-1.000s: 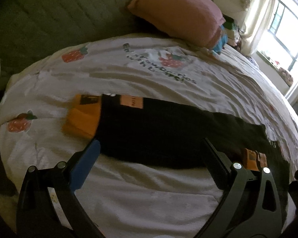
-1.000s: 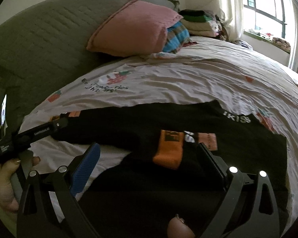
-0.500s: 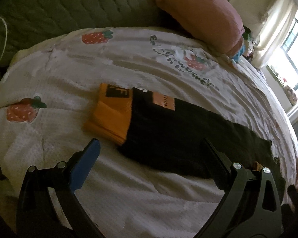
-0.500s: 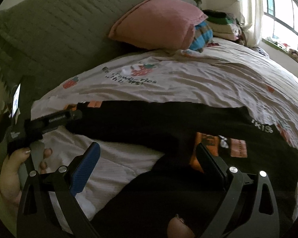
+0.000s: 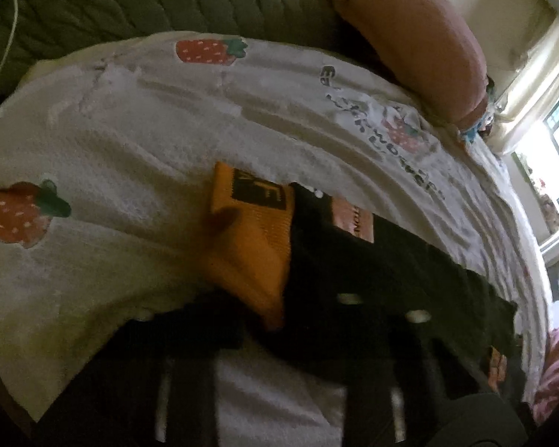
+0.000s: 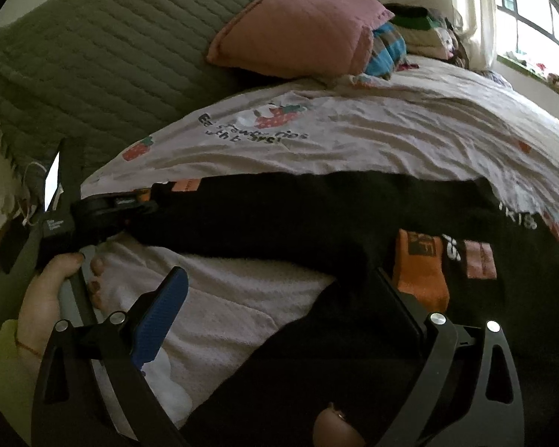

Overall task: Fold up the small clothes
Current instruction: 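Grasp the other sleeve's orange cuff with the left gripper and lift it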

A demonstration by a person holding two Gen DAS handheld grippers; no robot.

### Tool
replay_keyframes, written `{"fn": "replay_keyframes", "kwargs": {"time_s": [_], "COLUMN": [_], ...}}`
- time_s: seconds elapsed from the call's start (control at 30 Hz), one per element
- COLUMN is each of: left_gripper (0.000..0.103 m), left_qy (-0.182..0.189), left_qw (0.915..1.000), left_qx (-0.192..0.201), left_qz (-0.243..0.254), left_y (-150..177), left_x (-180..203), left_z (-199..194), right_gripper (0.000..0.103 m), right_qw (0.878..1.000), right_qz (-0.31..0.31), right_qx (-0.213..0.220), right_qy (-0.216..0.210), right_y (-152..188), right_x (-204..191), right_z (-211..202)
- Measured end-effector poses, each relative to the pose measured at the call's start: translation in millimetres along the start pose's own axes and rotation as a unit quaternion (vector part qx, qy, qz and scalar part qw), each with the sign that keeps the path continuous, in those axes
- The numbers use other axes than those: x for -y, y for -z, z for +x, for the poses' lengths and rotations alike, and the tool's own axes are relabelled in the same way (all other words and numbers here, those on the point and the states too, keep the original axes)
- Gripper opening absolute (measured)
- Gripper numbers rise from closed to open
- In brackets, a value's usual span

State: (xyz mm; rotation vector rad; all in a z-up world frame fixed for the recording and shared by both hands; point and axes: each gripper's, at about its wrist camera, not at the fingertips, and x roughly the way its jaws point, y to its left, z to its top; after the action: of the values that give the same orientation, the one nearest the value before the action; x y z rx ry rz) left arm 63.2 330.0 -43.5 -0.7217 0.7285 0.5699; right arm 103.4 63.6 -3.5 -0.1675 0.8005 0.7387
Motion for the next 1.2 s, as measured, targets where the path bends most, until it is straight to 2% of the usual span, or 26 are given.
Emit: {"fn": "replay_keyframes", "kwargs": {"time_s": [0.2, 0.33, 0.87, 1.2], "left_gripper": [0.006, 0.006, 0.005, 0.004], "left_qy": [0.049, 0.072, 0.155, 0.178], "left_qw": [0.9968, 0.9937, 0.9801, 0.9723], "left_qx": [0.046, 0.069, 0.086, 0.091], "left_qz": [0.043, 0.052, 0.089, 0.121], "left_y": [3.9, 5.4, 12.9, 25.0], "left_x": [18.7, 24.5, 84.5, 128.5], "left_z": [-30.1, -48.1, -108.9, -133.8], "right_gripper": [0.096, 0.096, 0.096, 0.096], "right_qw": [0.999, 0.998, 0.99, 0.982], "right_qz": [0.037, 0.063, 0.132, 0.172], "right_qx": [0.011, 0.016, 0.045, 0.064], "right_qy": [0.003, 0.009, 0.038, 0.048], "right_y": [6.2, 9.8, 27.4, 45.1], "right_x": [21.8, 41.7, 108.9, 149.3], "right_z": [-13.6, -24.3, -71.9, -102.4]}}
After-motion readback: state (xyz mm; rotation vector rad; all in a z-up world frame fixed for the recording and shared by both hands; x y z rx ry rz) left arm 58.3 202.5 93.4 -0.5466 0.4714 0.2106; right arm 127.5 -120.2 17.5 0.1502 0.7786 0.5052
